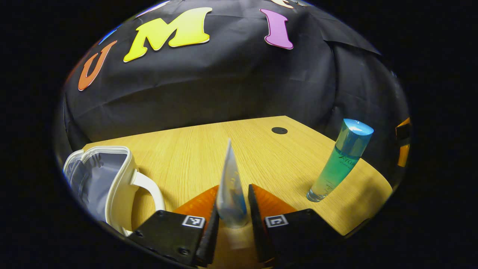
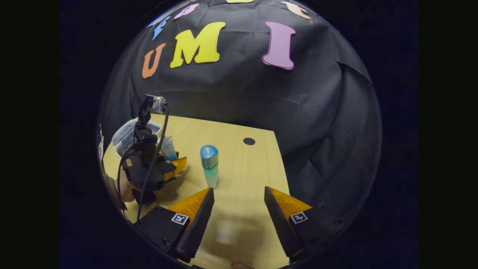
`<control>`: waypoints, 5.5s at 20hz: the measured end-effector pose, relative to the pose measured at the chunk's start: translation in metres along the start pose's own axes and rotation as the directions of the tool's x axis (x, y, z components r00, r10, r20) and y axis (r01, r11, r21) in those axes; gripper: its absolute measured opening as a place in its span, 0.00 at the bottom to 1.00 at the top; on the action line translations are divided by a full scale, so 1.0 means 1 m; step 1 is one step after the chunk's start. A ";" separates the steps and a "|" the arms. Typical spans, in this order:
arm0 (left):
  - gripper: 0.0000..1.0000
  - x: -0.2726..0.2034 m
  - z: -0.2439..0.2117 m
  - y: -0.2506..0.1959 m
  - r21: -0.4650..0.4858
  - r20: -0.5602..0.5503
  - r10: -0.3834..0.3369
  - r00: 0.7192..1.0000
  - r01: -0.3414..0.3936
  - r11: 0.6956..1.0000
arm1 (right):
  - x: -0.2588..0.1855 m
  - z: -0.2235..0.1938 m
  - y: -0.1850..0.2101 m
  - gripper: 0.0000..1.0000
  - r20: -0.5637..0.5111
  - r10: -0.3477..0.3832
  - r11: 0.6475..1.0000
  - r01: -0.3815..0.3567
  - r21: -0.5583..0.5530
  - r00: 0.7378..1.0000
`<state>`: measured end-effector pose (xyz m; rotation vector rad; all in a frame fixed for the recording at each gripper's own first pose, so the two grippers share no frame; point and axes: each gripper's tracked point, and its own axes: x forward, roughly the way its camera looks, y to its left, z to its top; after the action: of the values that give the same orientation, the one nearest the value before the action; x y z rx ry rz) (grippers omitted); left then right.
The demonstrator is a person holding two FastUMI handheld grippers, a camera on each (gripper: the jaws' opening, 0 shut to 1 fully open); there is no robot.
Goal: First open the suitcase, pack the skin care products into it, and then close the suitcase.
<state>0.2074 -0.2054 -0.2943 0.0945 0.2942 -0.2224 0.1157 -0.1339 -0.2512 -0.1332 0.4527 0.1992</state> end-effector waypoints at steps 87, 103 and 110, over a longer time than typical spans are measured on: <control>0.90 -0.230 0.030 0.271 -0.107 -0.140 0.183 0.973 -0.199 0.974 | -0.001 0.148 0.328 0.35 0.087 0.190 0.980 -0.194 0.034 0.978; 0.94 -0.361 0.117 0.333 -0.017 0.267 0.259 0.928 -0.264 0.964 | 0.074 0.046 0.445 0.36 -0.238 0.235 0.972 -0.221 0.083 0.943; 0.94 -0.360 0.098 0.350 -0.094 0.221 0.287 0.932 -0.272 0.958 | 0.107 0.060 0.449 0.36 -0.243 0.191 0.979 -0.166 0.120 0.951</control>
<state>-0.0204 0.1954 -0.0726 0.0472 0.0509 0.0603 0.1366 0.3302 -0.2828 -0.0204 0.7294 0.3400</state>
